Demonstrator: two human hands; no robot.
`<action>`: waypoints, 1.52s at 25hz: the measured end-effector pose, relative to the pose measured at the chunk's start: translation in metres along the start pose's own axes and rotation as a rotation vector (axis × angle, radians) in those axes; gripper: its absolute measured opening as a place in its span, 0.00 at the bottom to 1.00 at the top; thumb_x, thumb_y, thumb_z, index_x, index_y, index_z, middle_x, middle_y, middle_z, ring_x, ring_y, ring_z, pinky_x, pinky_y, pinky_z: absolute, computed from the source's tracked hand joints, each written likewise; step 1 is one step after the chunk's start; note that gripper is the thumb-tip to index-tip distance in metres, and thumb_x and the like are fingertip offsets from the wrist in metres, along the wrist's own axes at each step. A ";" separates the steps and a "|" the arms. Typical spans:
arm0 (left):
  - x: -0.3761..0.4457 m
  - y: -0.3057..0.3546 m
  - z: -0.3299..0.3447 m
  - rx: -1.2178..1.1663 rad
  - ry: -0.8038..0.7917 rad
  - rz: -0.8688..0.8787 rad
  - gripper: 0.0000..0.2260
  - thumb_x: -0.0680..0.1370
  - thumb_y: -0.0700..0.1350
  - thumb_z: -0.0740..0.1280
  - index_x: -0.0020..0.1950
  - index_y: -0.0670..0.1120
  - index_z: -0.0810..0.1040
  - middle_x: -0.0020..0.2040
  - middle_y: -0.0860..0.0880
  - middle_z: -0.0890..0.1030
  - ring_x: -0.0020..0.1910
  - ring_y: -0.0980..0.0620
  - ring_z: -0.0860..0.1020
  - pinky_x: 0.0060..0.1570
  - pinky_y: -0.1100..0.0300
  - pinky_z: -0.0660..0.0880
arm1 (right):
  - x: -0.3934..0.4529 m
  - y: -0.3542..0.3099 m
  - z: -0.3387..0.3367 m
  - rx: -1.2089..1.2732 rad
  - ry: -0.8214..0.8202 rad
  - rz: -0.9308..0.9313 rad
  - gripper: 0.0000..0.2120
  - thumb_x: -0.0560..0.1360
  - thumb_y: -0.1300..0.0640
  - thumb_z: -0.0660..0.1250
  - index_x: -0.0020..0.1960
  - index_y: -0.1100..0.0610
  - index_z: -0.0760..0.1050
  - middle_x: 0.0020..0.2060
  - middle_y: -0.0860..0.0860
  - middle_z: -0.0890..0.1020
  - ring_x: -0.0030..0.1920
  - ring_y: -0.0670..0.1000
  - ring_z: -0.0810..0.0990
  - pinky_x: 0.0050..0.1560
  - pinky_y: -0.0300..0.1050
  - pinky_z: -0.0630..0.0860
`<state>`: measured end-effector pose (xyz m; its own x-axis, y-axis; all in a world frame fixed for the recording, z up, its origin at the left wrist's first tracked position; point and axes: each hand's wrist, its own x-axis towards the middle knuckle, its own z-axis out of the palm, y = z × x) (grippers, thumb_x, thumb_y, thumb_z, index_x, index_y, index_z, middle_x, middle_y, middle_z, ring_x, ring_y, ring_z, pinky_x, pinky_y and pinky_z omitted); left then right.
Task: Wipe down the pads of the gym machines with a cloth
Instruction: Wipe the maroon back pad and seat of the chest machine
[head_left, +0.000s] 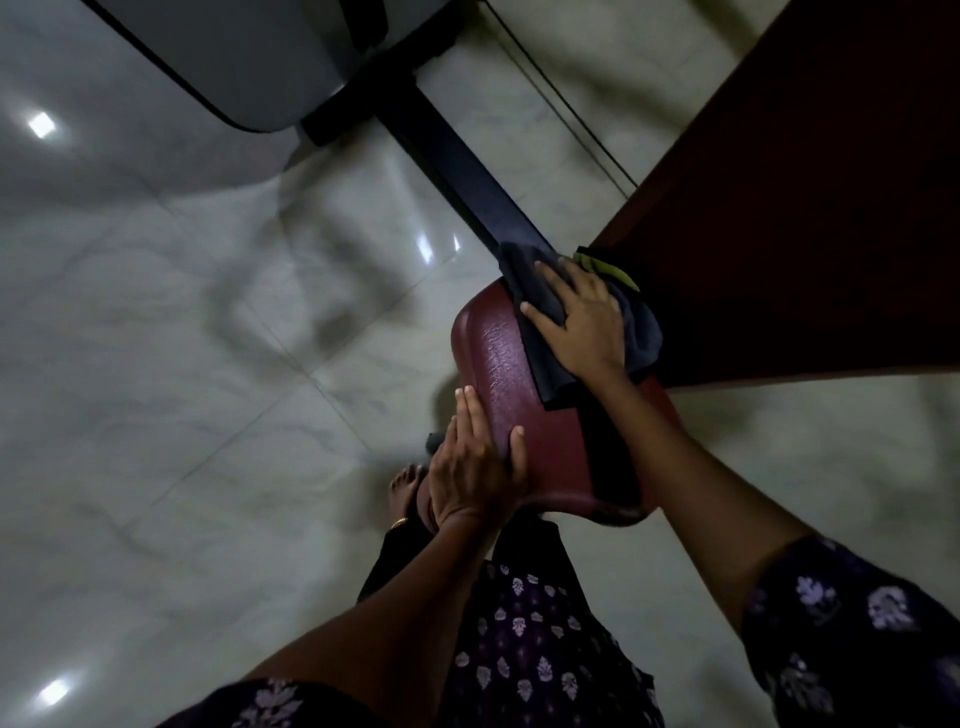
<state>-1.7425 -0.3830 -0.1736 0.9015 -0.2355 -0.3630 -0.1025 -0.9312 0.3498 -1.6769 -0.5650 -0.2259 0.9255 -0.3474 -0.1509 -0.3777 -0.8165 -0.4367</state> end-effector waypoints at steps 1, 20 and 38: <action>0.000 0.000 0.000 -0.011 -0.004 0.005 0.33 0.74 0.57 0.53 0.69 0.34 0.67 0.66 0.37 0.73 0.58 0.41 0.79 0.52 0.52 0.77 | -0.010 0.002 0.001 -0.015 0.032 0.019 0.29 0.74 0.36 0.54 0.69 0.50 0.70 0.68 0.54 0.72 0.66 0.60 0.70 0.63 0.57 0.68; 0.009 -0.015 -0.023 -0.125 -0.380 0.146 0.32 0.81 0.54 0.54 0.77 0.38 0.45 0.77 0.39 0.52 0.72 0.39 0.61 0.68 0.47 0.61 | -0.160 -0.071 -0.008 -0.090 0.101 0.626 0.17 0.76 0.61 0.63 0.65 0.62 0.73 0.58 0.63 0.74 0.57 0.64 0.73 0.50 0.54 0.69; -0.084 -0.060 -0.211 0.166 -0.604 1.111 0.22 0.81 0.46 0.60 0.74 0.41 0.62 0.72 0.42 0.65 0.68 0.44 0.68 0.68 0.47 0.64 | -0.359 -0.244 -0.125 0.247 0.546 0.940 0.11 0.75 0.62 0.62 0.54 0.67 0.75 0.49 0.65 0.79 0.50 0.63 0.77 0.41 0.49 0.70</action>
<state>-1.7239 -0.2487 0.0180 -0.0320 -0.9551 -0.2945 -0.7659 -0.1659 0.6212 -1.9204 -0.2988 0.0462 0.1146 -0.9848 -0.1307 -0.8493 -0.0288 -0.5271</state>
